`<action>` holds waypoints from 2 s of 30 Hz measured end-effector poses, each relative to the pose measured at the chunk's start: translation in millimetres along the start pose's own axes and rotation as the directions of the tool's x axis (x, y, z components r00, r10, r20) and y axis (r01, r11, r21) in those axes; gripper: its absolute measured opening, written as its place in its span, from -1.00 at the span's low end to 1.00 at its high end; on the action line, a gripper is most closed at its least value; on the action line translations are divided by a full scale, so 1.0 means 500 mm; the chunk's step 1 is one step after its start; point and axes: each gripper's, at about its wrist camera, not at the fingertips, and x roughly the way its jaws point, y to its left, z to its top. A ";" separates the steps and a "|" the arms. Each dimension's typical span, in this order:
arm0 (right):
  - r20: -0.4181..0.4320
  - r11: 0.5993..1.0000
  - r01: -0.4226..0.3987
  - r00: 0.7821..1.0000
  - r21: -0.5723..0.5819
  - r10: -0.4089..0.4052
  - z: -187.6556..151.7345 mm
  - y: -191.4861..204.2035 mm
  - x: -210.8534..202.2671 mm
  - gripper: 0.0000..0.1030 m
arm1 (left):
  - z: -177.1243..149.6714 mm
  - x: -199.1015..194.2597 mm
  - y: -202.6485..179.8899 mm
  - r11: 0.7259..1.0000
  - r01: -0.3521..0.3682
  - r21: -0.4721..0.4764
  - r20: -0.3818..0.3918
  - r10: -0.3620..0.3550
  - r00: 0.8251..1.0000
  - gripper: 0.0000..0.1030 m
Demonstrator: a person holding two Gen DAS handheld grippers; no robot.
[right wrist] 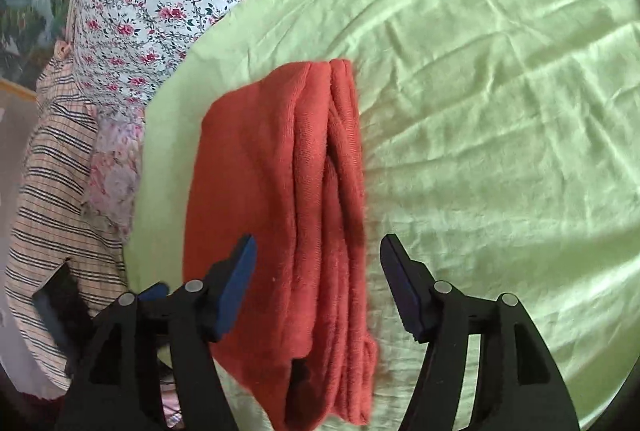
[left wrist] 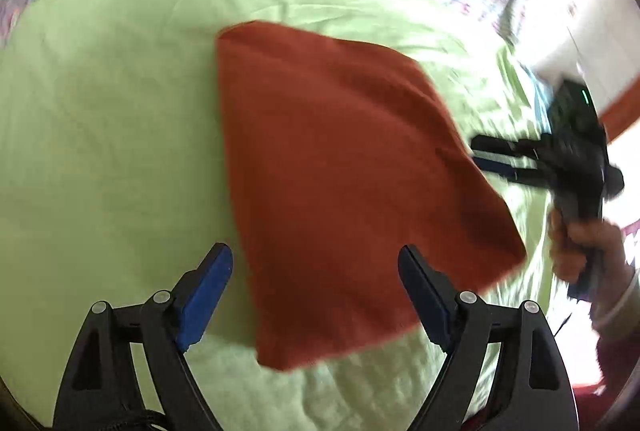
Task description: Fold small clothes
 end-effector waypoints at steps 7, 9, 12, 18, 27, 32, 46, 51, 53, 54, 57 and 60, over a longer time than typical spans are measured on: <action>-0.033 0.998 -0.052 0.998 0.018 0.052 0.024 -0.018 0.057 0.27 | 0.071 0.142 0.092 0.970 0.164 -0.181 -0.120 -0.187 0.975 0.69; -0.064 0.998 -0.062 0.996 0.026 0.063 0.027 -0.027 0.077 0.27 | 0.081 0.152 0.099 0.961 0.198 -0.194 -0.083 -0.217 0.973 0.71; -0.071 0.997 -0.079 0.994 -0.009 0.078 0.024 -0.025 0.095 0.25 | 0.087 0.150 0.089 0.965 0.197 -0.171 -0.054 -0.209 0.976 0.33; -0.116 0.995 -0.100 0.988 0.005 0.100 0.022 -0.025 0.115 -0.46 | 0.091 0.128 0.077 0.975 0.179 -0.131 -0.019 -0.183 0.983 -0.53; -0.051 0.984 -0.159 0.987 -0.083 0.155 0.000 0.110 0.061 -0.56 | 0.061 -0.078 0.133 0.984 0.155 -0.083 0.111 -0.146 0.983 -0.58; -0.090 0.964 -0.233 0.971 -0.130 0.223 -0.010 0.197 0.126 -0.56 | 0.037 -0.129 0.230 0.990 0.087 -0.108 0.107 -0.075 0.991 -0.58; -0.207 0.971 -0.176 0.968 -0.161 0.141 -0.022 0.237 0.335 -0.26 | 0.003 -0.055 0.442 0.963 0.112 -0.246 0.022 -0.110 0.994 -0.11; -0.160 0.984 -0.116 0.983 -0.138 0.093 -0.019 0.222 0.288 -0.26 | 0.068 -0.067 0.505 0.954 0.134 -0.267 0.068 -0.120 0.990 0.01; -0.128 0.984 -0.084 0.990 -0.159 0.064 -0.018 0.231 0.262 -0.26 | 0.111 -0.056 0.534 0.949 0.136 -0.286 0.076 -0.119 0.990 0.01; -0.112 0.984 -0.071 0.992 -0.164 0.053 -0.017 0.235 0.250 -0.26 | 0.135 -0.050 0.550 0.947 0.131 -0.292 0.082 -0.112 0.990 0.00; -0.064 0.987 -0.052 0.997 -0.154 0.043 -0.022 0.250 0.219 -0.26 | 0.191 -0.034 0.578 0.944 0.126 -0.306 0.094 -0.102 0.990 -0.12; -0.022 0.989 -0.032 0.999 -0.143 0.029 -0.034 0.262 0.192 -0.26 | 0.244 -0.030 0.598 0.947 0.124 -0.297 0.122 -0.091 0.988 -0.58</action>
